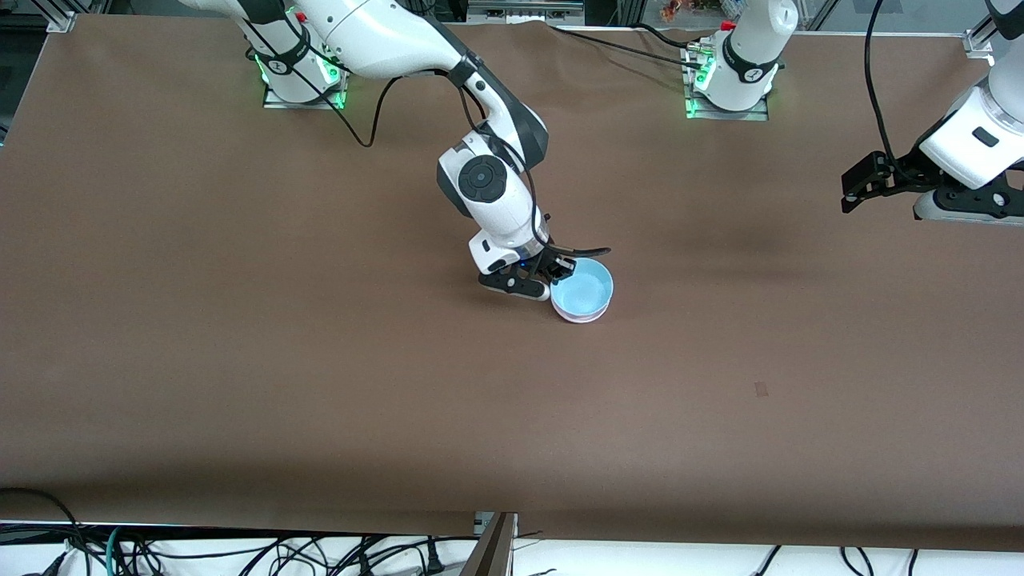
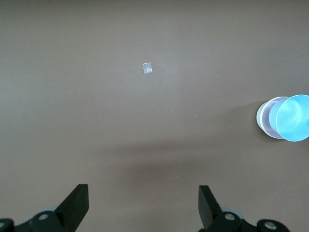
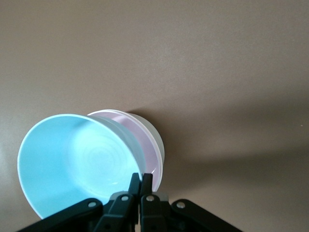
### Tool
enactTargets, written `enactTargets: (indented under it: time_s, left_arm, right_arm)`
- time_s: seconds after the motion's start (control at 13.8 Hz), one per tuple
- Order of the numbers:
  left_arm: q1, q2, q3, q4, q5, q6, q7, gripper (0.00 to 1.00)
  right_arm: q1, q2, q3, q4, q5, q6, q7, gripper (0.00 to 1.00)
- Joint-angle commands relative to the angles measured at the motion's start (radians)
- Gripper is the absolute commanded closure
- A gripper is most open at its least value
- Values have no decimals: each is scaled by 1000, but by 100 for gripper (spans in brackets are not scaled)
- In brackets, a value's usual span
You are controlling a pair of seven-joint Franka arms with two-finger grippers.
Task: Stack pink and blue bowls on white bowl
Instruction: 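Lower the blue bowl into the pink bowl with the right gripper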
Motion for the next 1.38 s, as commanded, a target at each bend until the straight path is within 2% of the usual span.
enactTargets:
  time_s: [0.0,1.31]
  left_arm:
    - [-6,6,6,12,-3,1,20,0]
    - [-6,6,6,12,-3,1,18,0]
  right_arm:
    - [-1,24,5,33,-17,6,23,100]
    - [1,60,6,35,-17,44,22,100]
